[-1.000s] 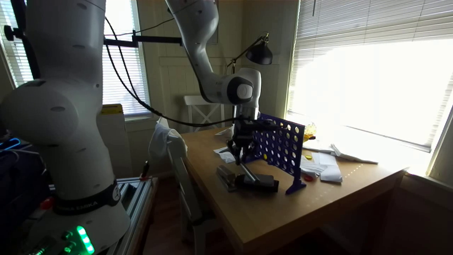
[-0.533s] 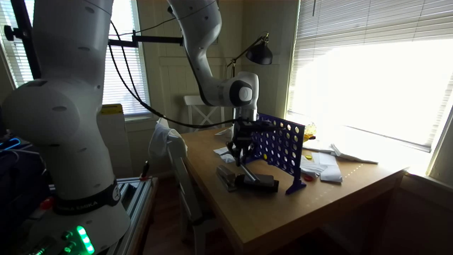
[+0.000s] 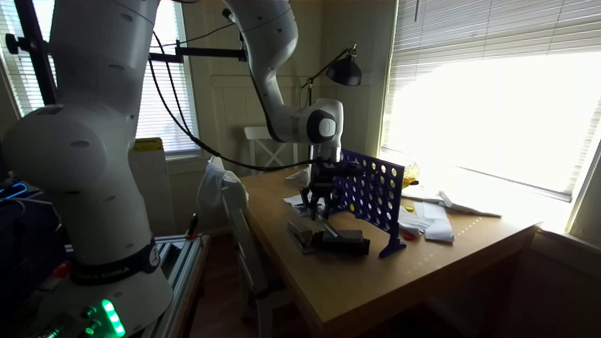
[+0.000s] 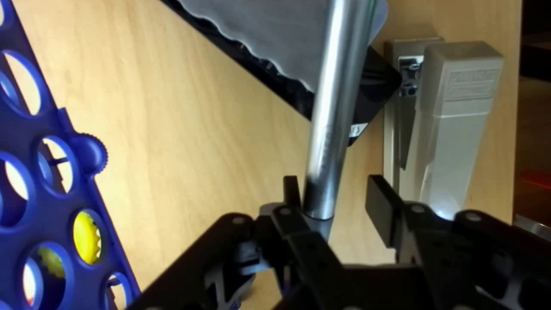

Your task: Move the spatula forwards.

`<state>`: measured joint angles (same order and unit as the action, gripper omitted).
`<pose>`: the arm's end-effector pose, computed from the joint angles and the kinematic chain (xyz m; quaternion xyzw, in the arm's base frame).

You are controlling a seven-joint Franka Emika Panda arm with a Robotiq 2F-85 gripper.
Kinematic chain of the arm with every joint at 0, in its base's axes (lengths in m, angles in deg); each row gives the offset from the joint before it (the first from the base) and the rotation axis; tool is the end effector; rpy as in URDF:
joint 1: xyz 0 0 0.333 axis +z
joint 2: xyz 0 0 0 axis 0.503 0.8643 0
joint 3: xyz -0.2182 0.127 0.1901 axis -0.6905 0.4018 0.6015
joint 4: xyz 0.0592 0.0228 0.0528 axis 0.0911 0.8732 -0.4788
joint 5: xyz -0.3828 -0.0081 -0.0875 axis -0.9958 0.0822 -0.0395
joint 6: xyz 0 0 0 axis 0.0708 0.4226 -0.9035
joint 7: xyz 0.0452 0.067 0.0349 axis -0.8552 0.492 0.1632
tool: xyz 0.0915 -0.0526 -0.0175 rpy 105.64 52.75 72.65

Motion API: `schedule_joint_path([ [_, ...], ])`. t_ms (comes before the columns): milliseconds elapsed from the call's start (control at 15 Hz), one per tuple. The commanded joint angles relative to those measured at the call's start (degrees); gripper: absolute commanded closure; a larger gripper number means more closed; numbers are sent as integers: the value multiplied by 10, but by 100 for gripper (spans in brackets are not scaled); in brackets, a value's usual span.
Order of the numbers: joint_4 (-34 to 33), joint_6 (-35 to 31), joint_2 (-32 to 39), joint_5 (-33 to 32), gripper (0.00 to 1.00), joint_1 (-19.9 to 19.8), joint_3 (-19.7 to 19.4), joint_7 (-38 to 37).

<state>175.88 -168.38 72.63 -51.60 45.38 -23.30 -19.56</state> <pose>0.4548 0.2534 0.1989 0.6481 0.7575 -0.0763 0.0196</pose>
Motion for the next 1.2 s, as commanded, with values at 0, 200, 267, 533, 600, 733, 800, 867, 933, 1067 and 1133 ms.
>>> schedule_joint_path([
  [0,-19,21,8,-21,24,2,6,-21],
  [200,-14,37,-8,-4,2,-3,16,-11],
  [267,-10,48,-20,14,1,-8,26,2],
  [533,19,113,-90,199,0,-100,138,95],
  [600,30,130,-118,244,0,-139,179,107],
  [733,39,165,-170,333,0,-184,216,106],
  [800,50,182,-208,376,0,-181,208,97],
  [867,59,195,-243,408,0,-179,200,82],
  [933,63,215,-273,435,0,-126,137,69],
  [1067,80,247,-334,459,0,-100,88,33],
  [1133,92,264,-365,456,0,-88,65,8],
])
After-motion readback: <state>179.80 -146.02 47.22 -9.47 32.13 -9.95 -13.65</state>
